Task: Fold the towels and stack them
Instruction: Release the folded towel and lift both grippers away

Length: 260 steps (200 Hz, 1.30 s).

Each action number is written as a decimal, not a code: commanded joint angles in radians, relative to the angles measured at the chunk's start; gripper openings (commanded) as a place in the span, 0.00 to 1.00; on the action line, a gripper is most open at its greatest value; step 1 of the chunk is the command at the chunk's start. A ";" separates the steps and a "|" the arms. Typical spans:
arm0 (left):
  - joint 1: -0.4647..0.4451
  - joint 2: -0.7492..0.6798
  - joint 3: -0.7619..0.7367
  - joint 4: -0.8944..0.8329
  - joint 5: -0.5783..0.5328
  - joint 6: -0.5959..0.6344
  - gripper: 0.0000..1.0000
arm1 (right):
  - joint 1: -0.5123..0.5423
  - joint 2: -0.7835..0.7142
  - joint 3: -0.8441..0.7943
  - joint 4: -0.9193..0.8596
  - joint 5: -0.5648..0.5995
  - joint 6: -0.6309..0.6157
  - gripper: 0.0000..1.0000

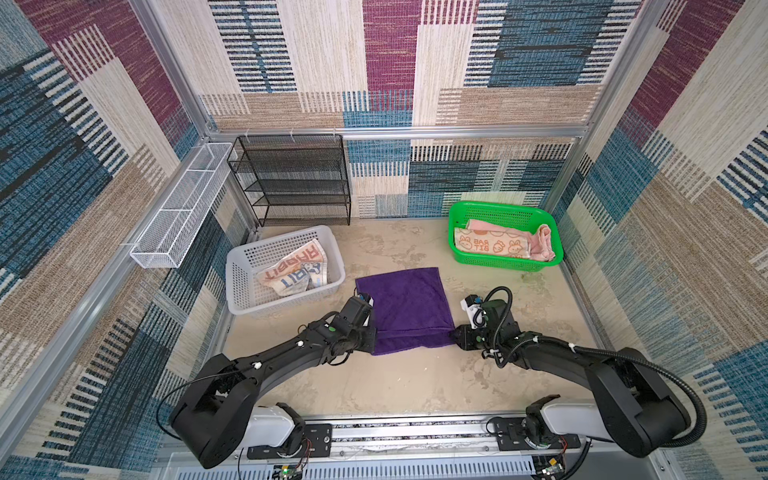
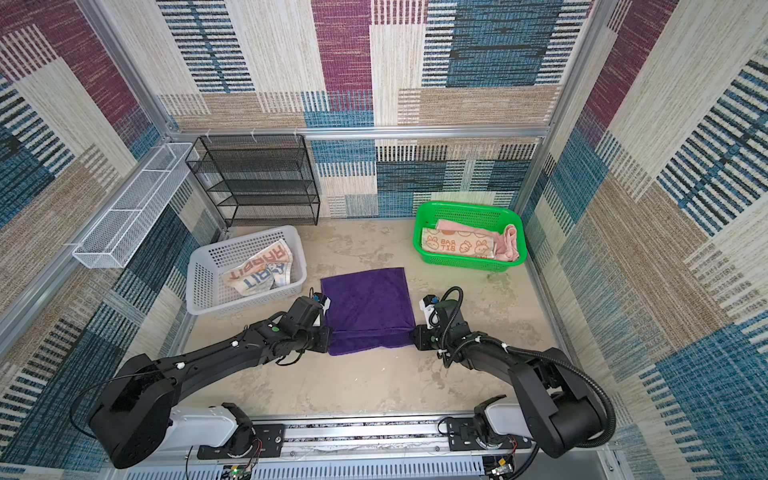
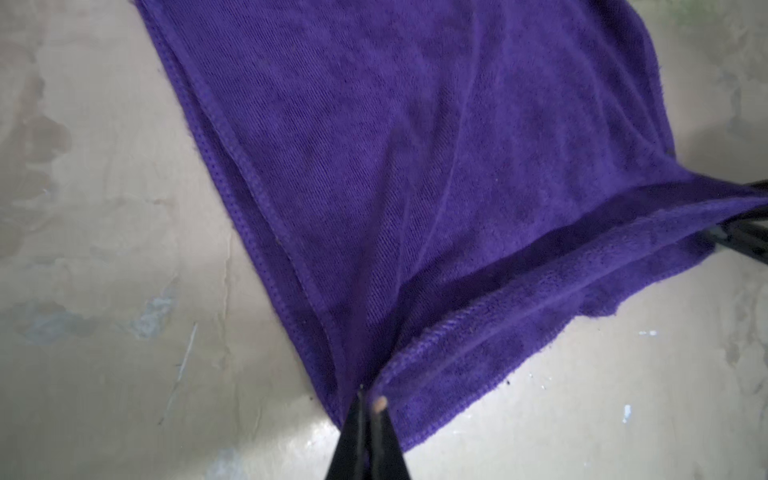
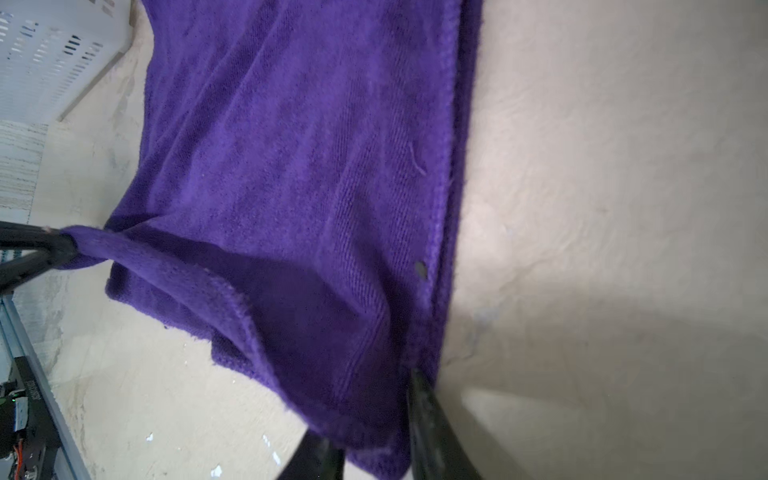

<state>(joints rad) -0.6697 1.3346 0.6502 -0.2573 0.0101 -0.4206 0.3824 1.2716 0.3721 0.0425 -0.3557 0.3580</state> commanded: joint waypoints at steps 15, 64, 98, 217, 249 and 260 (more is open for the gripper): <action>-0.029 -0.069 -0.042 0.022 0.032 -0.007 0.34 | 0.001 -0.164 -0.009 -0.119 0.094 0.059 0.47; -0.056 -0.290 -0.071 -0.056 -0.043 0.025 0.63 | 0.002 -0.312 0.052 -0.193 0.185 0.095 0.66; -0.047 -0.378 -0.021 -0.118 -0.182 0.021 0.78 | 0.002 -0.215 0.145 -0.129 0.234 0.060 0.67; 0.179 0.274 0.391 -0.025 -0.109 0.061 0.80 | -0.044 0.456 0.609 0.025 0.306 -0.047 0.61; 0.235 0.402 0.496 -0.058 -0.110 0.026 0.81 | -0.045 0.578 0.703 0.038 0.303 -0.054 0.59; 0.247 0.438 0.526 -0.077 -0.129 0.013 0.81 | -0.045 0.614 0.733 0.037 0.304 -0.054 0.59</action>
<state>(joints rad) -0.4442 1.7172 1.1191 -0.3019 -0.0994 -0.3878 0.3382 1.8294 1.0534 0.0402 -0.0589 0.3130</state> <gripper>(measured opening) 0.808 0.594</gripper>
